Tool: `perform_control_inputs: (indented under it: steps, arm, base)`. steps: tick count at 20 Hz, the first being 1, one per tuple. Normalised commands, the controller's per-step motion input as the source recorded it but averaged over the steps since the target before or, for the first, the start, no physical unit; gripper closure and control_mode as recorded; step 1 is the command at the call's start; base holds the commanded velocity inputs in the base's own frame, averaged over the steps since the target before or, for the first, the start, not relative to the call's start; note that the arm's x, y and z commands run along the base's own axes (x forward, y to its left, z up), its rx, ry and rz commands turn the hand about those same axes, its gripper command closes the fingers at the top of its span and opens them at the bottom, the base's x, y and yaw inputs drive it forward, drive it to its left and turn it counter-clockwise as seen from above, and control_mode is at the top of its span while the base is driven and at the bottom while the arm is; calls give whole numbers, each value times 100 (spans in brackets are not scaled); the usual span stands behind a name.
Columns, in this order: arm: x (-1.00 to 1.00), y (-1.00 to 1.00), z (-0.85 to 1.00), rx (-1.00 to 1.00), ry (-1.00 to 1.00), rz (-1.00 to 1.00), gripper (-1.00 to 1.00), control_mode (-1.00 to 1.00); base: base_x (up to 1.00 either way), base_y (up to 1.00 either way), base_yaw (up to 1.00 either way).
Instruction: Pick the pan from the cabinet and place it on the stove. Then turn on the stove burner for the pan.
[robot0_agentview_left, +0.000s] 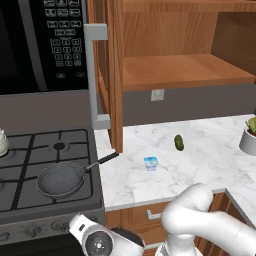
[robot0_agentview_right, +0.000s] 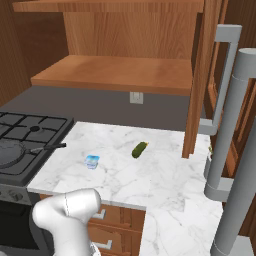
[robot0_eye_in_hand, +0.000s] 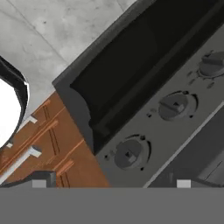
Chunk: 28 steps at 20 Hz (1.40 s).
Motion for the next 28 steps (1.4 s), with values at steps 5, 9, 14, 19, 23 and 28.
perform_control_inputs:
  steps: [5, 9, 14, 19, 23, 28]
  arm:
    - [0, 25, 0, -23, -29, 5, -100, -100]
    - [0, 16, 0, -23, -27, 7, -100, -100]
    - [10, 19, 0, -22, -24, 6, -100, -100]
    - [9, 7, 0, -21, -24, 3, -100, -100]
    - [2, 0, -6, -19, -22, 1, -100, -100]
    - [2, 0, -5, -14, -18, 0, -100, -100]
  base:
    - [0, 0, 0]
    - [0, 0, 0]
    - [0, 0, 0]
    - [0, 0, 0]
    - [0, 0, 0]
    - [0, 0, 0]
